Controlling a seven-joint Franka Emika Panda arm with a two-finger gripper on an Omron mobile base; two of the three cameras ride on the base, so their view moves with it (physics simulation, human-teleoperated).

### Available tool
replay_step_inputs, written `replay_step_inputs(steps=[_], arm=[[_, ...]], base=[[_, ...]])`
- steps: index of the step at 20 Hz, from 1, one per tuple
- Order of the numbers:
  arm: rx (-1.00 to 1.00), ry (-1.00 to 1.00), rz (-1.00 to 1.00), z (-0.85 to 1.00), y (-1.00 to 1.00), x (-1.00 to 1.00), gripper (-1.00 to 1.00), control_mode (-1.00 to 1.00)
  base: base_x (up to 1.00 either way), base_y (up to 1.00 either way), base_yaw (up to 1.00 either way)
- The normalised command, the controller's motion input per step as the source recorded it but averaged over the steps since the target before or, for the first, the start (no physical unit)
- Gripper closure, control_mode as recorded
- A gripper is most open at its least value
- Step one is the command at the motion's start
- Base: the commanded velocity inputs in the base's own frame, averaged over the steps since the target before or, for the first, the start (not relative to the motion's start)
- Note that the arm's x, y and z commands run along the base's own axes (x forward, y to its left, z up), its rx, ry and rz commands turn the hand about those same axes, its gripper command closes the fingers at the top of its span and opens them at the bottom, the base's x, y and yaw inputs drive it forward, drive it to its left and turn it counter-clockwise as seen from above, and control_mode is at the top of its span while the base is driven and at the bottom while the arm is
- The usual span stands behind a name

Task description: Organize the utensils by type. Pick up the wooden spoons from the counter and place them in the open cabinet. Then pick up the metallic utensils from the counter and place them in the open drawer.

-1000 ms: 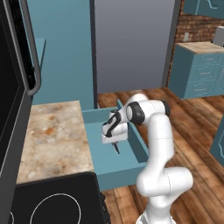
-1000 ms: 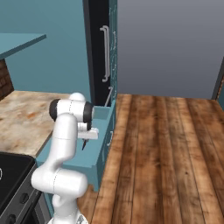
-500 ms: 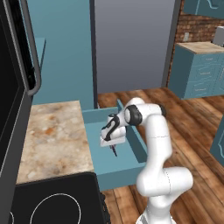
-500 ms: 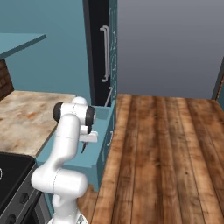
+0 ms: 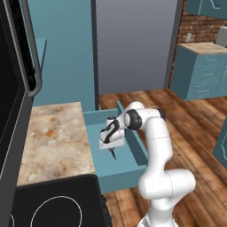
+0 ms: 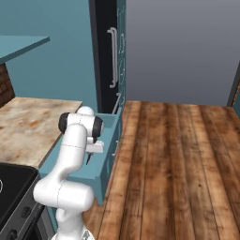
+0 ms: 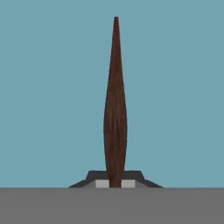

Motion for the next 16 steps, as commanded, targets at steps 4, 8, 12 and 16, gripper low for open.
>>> replay_step_inputs(steps=[4, 8, 12, 16], arm=[[0.02, -0.01, 0.0, -0.27, 0.0, 0.26, -1.0, -1.0], [0.08, -0.1, 0.0, -0.05, 0.0, 0.16, -1.0, -1.0], [0.09, -0.1, 0.0, 0.21, 0.0, 0.0, -1.0, -1.0], [0.08, -0.12, 0.0, 0.62, -0.01, -0.13, -1.0, -1.0]], base=[[0.0, 0.0, 0.0], [0.0, 0.0, 0.0], [0.0, 0.0, 0.0], [0.0, 0.0, 0.0]])
